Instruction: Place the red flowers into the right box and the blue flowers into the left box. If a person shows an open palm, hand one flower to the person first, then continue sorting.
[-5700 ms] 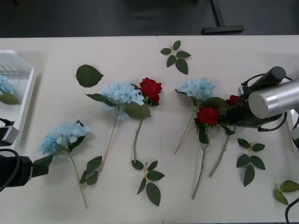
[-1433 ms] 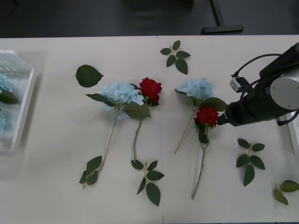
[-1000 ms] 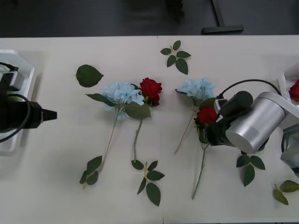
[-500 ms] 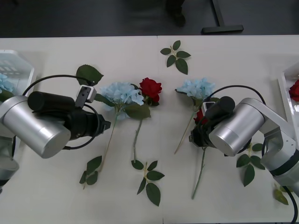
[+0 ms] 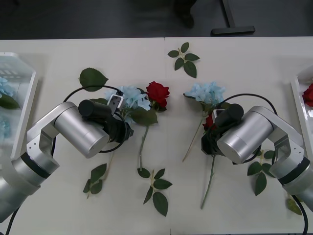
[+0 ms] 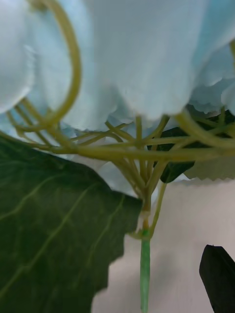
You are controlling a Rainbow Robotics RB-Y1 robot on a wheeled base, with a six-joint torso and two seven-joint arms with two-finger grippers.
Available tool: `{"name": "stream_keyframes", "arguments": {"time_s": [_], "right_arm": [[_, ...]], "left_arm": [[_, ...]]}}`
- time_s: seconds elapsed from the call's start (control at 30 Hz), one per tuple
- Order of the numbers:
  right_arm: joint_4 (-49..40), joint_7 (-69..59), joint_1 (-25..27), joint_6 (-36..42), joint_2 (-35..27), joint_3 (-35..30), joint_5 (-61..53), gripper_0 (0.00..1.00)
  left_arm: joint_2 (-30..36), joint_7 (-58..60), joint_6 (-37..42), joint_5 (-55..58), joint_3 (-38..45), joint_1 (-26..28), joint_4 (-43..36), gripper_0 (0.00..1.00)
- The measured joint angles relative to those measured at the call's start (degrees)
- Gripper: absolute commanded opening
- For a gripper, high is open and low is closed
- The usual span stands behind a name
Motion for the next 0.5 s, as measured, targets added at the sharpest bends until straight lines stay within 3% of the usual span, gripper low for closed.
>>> {"name": "stream_keyframes", "arguments": {"time_s": [0.03, 0.07, 0.5], "right_arm": [[0.0, -1.0, 0.0, 0.0, 0.0, 0.0, 0.0, 0.00], [0.0, -1.9, 0.0, 0.0, 0.0, 0.0, 0.0, 0.00], [0.0, -2.4, -0.3, 0.5, -0.1, -2.0, -3.6, 0.00]], "left_arm": [[-0.1, 0.0, -0.2, 0.0, 0.0, 0.0, 0.2, 0.03], [-0.1, 0.0, -0.2, 0.0, 0.0, 0.0, 0.3, 0.00], [0.0, 2.7, -1.2, 0.0, 0.0, 0.0, 0.3, 0.00]]}}
